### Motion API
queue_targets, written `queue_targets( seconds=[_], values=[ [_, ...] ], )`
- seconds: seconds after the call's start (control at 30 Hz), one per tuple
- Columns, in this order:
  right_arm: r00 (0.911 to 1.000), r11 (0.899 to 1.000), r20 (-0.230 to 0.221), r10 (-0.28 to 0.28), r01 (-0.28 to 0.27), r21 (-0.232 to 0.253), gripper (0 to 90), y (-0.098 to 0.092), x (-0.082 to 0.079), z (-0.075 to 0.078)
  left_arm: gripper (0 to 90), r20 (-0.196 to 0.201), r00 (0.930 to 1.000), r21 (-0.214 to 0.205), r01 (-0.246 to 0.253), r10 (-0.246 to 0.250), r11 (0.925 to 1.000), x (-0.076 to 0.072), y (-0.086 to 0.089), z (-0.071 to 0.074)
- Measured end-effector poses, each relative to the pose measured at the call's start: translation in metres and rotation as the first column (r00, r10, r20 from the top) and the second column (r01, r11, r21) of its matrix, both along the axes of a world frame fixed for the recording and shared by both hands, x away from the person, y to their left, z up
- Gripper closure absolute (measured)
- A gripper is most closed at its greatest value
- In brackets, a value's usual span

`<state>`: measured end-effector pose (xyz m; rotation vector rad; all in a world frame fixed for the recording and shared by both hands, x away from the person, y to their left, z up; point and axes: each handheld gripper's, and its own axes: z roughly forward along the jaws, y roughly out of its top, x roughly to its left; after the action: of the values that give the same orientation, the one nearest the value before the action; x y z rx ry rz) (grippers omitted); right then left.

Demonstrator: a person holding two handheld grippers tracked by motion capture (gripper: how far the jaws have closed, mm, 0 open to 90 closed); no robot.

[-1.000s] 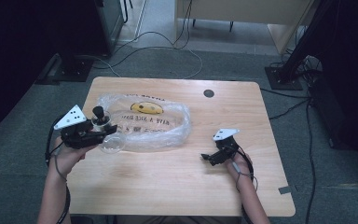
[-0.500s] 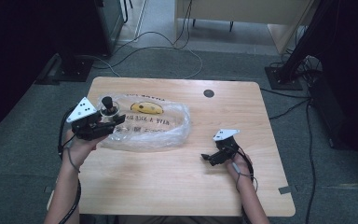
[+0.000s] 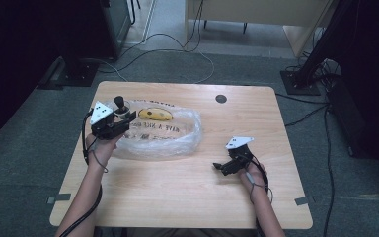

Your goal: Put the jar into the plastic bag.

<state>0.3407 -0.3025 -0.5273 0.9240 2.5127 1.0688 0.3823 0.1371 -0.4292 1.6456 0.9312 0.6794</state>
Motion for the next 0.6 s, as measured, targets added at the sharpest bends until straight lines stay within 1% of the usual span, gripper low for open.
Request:
queue_targets(
  seconds=[0.07,0.13,0.3,0.5,0.6],
  values=[
    [1.0,1.0,0.0,0.0,0.0,0.0,0.0,0.0,0.0,0.0,51.9,0.009,1.0,0.019,-0.004,0.003,0.9998,0.003,-0.003,-0.009],
    [1.0,1.0,0.0,0.0,0.0,0.0,0.0,0.0,0.0,0.0,51.8,-0.001,1.0,0.039,0.0,0.0,0.9992,0.006,-0.008,-0.016],
    [1.0,1.0,0.0,0.0,0.0,0.0,0.0,0.0,0.0,0.0,51.7,-0.017,0.9997,0.082,-0.013,0.015,0.9965,0.011,-0.017,-0.032],
    [1.0,1.0,0.0,0.0,0.0,0.0,0.0,0.0,0.0,0.0,51.7,-0.041,0.9991,0.074,-0.01,0.013,0.9972,0.015,-0.017,-0.04],
    [1.0,1.0,0.0,0.0,0.0,0.0,0.0,0.0,0.0,0.0,51.7,-0.048,0.9988,0.083,-0.009,0.013,0.9965,0.016,-0.017,-0.042]
  ],
)
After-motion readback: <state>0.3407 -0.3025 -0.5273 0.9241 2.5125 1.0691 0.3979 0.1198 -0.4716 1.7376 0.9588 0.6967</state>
